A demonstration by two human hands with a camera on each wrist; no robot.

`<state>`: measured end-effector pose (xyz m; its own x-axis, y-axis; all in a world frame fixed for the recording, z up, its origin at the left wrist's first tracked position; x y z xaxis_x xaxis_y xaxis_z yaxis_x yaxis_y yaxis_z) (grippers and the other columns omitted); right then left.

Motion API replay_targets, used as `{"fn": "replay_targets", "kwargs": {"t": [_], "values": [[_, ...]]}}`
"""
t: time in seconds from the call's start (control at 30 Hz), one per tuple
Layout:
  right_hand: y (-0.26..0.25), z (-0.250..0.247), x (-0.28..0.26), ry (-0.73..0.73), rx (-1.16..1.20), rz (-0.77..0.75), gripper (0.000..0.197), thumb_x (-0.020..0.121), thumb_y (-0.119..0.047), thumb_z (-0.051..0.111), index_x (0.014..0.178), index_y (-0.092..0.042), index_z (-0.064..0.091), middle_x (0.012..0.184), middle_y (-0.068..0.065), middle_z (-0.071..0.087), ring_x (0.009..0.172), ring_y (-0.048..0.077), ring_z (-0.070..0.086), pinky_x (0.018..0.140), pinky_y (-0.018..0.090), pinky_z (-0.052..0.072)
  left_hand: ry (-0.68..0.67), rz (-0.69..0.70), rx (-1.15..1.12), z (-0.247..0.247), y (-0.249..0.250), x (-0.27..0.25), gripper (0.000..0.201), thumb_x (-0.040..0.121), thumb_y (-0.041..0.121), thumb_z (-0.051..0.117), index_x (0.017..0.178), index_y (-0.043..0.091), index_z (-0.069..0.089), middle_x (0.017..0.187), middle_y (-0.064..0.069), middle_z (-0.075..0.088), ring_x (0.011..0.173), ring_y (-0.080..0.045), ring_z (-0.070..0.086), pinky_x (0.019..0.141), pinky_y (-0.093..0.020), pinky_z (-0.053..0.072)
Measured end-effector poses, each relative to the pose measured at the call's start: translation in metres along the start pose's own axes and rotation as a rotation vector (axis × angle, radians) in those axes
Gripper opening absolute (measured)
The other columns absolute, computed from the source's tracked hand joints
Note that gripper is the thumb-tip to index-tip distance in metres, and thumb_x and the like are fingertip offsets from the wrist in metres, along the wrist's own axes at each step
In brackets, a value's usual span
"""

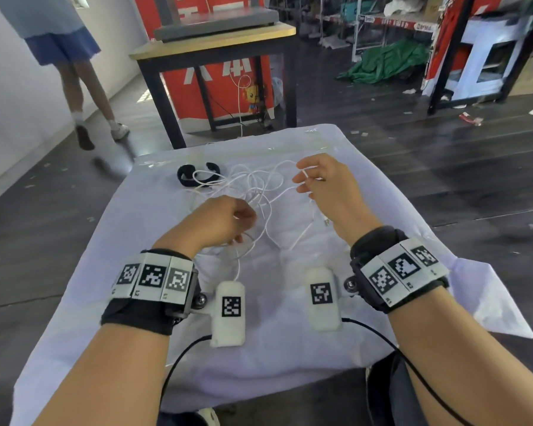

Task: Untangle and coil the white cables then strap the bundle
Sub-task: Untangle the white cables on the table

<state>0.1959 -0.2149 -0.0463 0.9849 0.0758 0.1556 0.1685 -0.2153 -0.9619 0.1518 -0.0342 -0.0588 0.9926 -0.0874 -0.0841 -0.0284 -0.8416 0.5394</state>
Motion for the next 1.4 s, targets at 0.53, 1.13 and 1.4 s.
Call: {"fn": "replay_targets", "kwargs": {"t": [0.53,1.13,1.4], "values": [[-0.001,-0.001,-0.001,-0.026,-0.254,-0.081,0.033,0.096,-0.005,0.043,0.113,-0.015,0.069,0.084,-0.002,0.063,0.064,0.0,0.053,0.055,0.005,0.04,0.088,-0.275,0.179,-0.005,-0.034,0.005,0.046,0.083,0.023,0.07,0.126,0.02,0.053,0.127,-0.005,0.059,0.114,-0.023,0.054,0.08,-0.027,0.037],[-0.019,0.026,-0.014,-0.254,-0.391,-0.22,0.038,0.091,0.001,0.044,0.106,-0.018,0.074,0.092,0.006,0.073,0.056,-0.008,0.054,0.05,0.002,0.036,0.347,-0.001,0.04,-0.051,0.014,-0.01,0.019,0.098,0.015,0.047,0.112,0.024,0.057,0.099,0.0,0.065,0.072,-0.005,0.066,0.056,-0.018,0.047],[-0.022,0.058,-0.025,-0.477,-0.683,-0.38,0.039,0.088,0.0,0.056,0.119,-0.02,0.067,0.117,0.004,0.063,0.087,0.011,0.051,0.072,0.009,0.028,0.29,0.136,0.021,-0.044,0.036,-0.007,0.037,0.095,0.007,0.049,0.123,0.03,0.058,0.102,0.005,0.067,0.085,-0.004,0.065,0.062,0.0,0.04]]}}
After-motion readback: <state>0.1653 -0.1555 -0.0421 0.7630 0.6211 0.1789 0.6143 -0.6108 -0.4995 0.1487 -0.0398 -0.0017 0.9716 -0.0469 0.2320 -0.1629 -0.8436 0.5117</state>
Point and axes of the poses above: each hand's wrist, its own x-axis towards the middle knuckle, its own z-axis out of the palm, y = z × x, the point moved 7 cm from there along x, towards the middle knuckle
